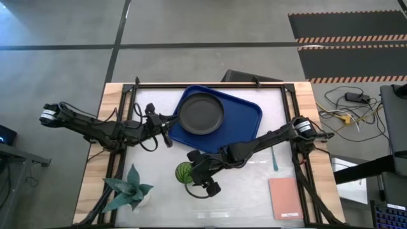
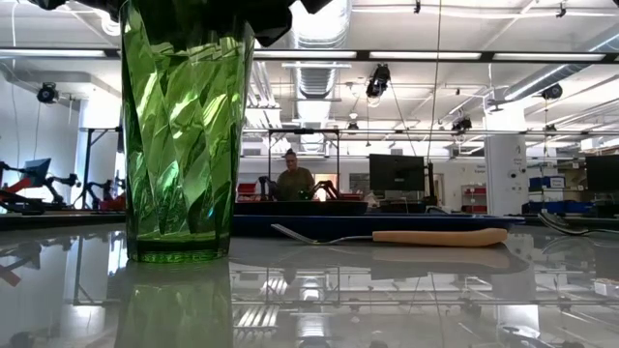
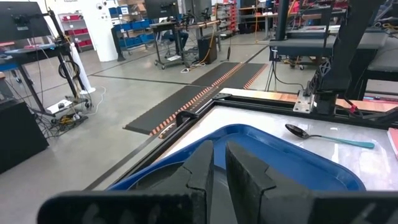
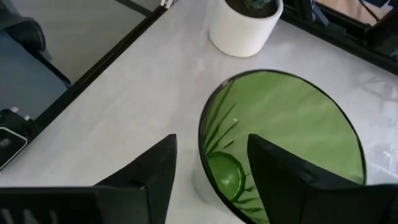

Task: Pick and place plate/cup/fork/spoon on tray
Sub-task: Put the green cup on the blue tray to the top right of the black plate

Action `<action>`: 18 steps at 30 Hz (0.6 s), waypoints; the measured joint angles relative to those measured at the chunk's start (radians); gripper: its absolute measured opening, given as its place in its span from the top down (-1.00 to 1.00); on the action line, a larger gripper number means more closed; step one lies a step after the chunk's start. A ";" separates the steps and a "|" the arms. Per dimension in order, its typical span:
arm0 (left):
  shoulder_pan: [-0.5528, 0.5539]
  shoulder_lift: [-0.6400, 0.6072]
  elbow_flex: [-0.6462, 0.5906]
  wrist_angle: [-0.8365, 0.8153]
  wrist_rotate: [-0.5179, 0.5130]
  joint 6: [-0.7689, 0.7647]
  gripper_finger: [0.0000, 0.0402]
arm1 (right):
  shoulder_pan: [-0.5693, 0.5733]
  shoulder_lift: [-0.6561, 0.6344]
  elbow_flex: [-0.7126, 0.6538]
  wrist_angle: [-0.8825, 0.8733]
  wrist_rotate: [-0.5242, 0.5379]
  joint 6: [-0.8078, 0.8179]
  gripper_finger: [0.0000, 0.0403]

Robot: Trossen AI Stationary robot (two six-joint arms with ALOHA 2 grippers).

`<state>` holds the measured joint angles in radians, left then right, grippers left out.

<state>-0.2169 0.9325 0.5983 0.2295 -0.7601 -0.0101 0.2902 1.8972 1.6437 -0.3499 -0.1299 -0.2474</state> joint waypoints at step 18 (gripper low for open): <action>0.000 0.000 0.000 0.001 0.000 0.000 0.88 | -0.001 0.001 0.006 -0.020 -0.035 -0.011 0.94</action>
<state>-0.2169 0.9325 0.5980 0.2306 -0.7601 -0.0102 0.2893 1.8977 1.6497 -0.3698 -0.1650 -0.2589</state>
